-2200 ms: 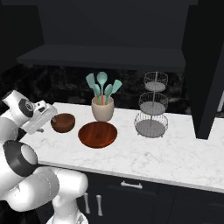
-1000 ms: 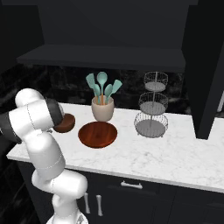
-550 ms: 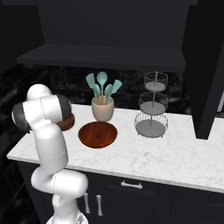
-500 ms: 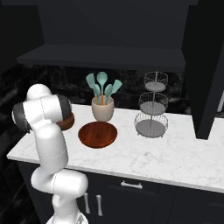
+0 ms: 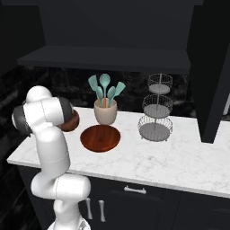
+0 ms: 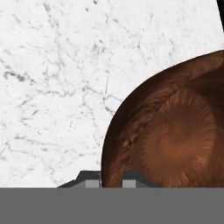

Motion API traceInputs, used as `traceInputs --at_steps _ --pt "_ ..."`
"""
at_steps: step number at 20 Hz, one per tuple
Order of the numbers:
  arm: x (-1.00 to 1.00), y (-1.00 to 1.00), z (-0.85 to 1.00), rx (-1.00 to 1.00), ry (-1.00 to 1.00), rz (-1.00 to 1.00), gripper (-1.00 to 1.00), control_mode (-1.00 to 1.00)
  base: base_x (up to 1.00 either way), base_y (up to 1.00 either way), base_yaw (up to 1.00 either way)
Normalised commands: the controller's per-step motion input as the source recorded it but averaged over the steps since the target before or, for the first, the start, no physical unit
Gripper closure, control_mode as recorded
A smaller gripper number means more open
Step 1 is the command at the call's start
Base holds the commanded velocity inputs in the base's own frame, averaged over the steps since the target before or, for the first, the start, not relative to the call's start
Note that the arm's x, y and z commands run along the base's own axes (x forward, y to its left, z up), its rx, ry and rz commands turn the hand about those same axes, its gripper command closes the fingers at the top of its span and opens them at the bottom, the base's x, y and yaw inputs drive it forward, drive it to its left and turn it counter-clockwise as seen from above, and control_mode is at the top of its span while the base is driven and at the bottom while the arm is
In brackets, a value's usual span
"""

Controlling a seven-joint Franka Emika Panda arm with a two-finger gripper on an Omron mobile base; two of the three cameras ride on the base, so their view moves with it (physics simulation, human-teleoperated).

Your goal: Pick up the bowls on the counter and stack them on top of one another in the open cabinet. Place the smaller bowl on top of the larger bowl.

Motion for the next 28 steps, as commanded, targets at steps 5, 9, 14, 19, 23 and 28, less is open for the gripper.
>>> traceInputs --at_steps 5,9,14,19,23,28 --pt "-0.57 -0.11 0.46 0.00 -0.36 0.00 1.00 -1.00 0.00 0.00 0.00" --pt "-0.64 -0.37 0.58 0.00 -0.29 -0.09 1.00 -1.00 0.00 0.00 0.00" --pt "-0.39 -0.64 0.77 0.01 -0.10 -0.21 1.00 -1.00 0.00 0.00 0.00" --pt "-0.20 -0.75 0.90 0.04 0.10 -0.31 1.00 -1.00 0.00 0.00 0.00" --pt "0.00 -1.00 0.09 0.05 0.48 -0.21 1.00 -1.00 0.00 0.00 0.00" --pt "0.02 -0.68 -0.12 0.01 0.13 -0.19 1.00 -1.00 0.00 0.00 0.00"
